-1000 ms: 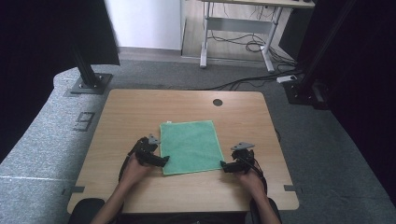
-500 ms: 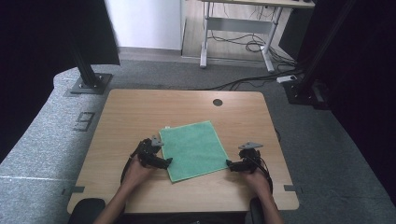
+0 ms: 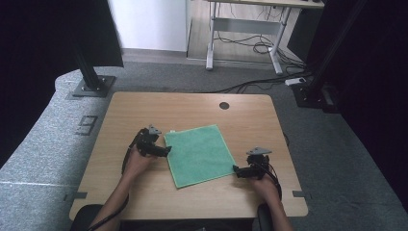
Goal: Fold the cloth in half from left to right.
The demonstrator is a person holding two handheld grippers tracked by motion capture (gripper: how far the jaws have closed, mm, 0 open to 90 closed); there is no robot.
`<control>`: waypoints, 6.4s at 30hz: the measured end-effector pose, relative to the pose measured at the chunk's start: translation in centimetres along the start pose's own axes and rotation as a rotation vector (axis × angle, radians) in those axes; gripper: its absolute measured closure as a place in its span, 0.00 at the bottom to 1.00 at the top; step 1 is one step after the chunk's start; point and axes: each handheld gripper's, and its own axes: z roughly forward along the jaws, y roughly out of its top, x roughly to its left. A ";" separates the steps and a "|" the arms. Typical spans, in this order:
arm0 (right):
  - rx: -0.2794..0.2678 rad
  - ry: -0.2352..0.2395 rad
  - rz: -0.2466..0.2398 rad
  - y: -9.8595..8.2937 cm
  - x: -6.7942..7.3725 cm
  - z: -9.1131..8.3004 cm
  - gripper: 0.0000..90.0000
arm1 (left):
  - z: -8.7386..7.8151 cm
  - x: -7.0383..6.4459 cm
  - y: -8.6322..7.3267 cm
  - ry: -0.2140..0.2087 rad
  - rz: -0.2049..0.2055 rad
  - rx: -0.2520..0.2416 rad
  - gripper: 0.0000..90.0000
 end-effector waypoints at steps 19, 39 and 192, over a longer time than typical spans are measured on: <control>0.000 0.000 0.000 0.0 0.0 0.0 0.00 | 3.4 3.3 2.4 0.070 -0.073 0.015 0.01; 0.011 0.001 0.009 0.2 0.0 -0.1 0.00 | 4.9 4.3 1.5 0.039 -0.105 0.031 0.01; -0.028 0.385 -0.396 7.6 16.6 -0.6 0.95 | 2.2 1.3 6.9 -0.079 -0.015 -0.084 0.95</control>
